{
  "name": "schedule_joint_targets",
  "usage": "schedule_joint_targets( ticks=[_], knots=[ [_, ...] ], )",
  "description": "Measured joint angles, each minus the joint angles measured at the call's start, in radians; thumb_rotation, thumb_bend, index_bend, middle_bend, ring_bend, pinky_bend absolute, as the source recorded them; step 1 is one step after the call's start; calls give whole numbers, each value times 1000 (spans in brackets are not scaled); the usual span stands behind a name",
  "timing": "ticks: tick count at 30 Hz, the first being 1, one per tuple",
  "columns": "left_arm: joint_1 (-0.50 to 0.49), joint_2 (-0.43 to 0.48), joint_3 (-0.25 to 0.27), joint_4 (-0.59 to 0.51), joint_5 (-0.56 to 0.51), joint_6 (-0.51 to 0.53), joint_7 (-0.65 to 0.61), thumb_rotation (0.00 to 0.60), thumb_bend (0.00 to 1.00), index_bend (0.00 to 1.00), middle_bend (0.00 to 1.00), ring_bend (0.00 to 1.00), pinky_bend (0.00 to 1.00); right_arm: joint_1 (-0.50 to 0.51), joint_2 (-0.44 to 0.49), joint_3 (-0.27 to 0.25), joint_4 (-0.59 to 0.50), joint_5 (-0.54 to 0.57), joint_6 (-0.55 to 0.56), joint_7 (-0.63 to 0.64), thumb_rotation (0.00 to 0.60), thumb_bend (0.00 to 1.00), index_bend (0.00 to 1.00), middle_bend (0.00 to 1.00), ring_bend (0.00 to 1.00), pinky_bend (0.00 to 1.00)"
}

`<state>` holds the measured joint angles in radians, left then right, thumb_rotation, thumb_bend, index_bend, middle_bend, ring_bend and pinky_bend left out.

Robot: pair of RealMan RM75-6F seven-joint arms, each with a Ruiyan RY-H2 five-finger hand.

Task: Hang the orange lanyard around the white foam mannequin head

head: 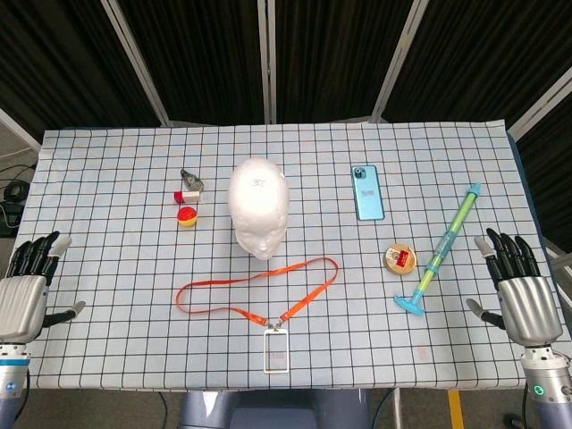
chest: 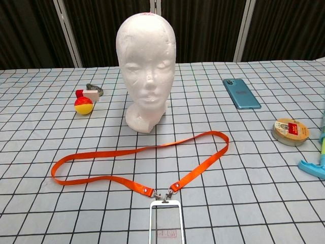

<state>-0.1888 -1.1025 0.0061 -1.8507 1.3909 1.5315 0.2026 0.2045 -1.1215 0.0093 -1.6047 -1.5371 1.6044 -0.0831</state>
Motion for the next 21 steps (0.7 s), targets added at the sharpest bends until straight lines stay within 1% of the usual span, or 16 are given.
schedule_joint_targets(
  ticks=[3, 6, 8, 11, 13, 15, 18, 19, 21],
  knots=[
    [3, 1, -4, 24, 16, -5, -17, 600, 0, 0, 0, 0, 0, -1, -2, 5, 0, 7, -17, 1, 600, 0, 0, 0, 0, 0],
    [5, 3, -7, 24, 14, -18, -26, 600, 0, 0, 0, 0, 0, 5, -7, 11, -1, 16, -40, 3, 600, 0, 9, 0, 0, 0],
    [4, 5, -11, 26, 13, -25, -31, 600, 0, 0, 0, 0, 0, 15, -12, 16, -2, 20, -66, 6, 600, 0, 49, 0, 0, 0],
    [2, 3, -19, 33, 12, -31, -28, 600, 0, 0, 0, 0, 0, 51, -21, 29, -5, 29, -130, -1, 600, 0, 173, 0, 0, 0],
    [0, 0, -23, 37, 8, -39, -27, 600, 0, 0, 0, 0, 0, 93, -31, 46, -10, 44, -198, -17, 600, 26, 272, 0, 0, 0],
    [-4, -3, -30, 43, -1, -52, -22, 600, 0, 0, 0, 0, 0, 137, -44, 67, -15, 66, -269, -38, 600, 73, 340, 0, 0, 0],
    [-14, -8, -43, 53, -18, -72, -12, 600, 0, 0, 0, 0, 0, 218, -73, 104, -23, 128, -402, -80, 600, 150, 381, 0, 0, 0],
    [-17, -10, -47, 56, -23, -77, -10, 600, 0, 0, 0, 0, 0, 251, -89, 120, -24, 163, -458, -98, 600, 168, 392, 0, 0, 0],
    [-25, -16, -55, 64, -35, -91, -1, 600, 0, 0, 0, 0, 0, 297, -116, 141, -23, 227, -533, -128, 600, 190, 403, 0, 0, 0]
  ],
)
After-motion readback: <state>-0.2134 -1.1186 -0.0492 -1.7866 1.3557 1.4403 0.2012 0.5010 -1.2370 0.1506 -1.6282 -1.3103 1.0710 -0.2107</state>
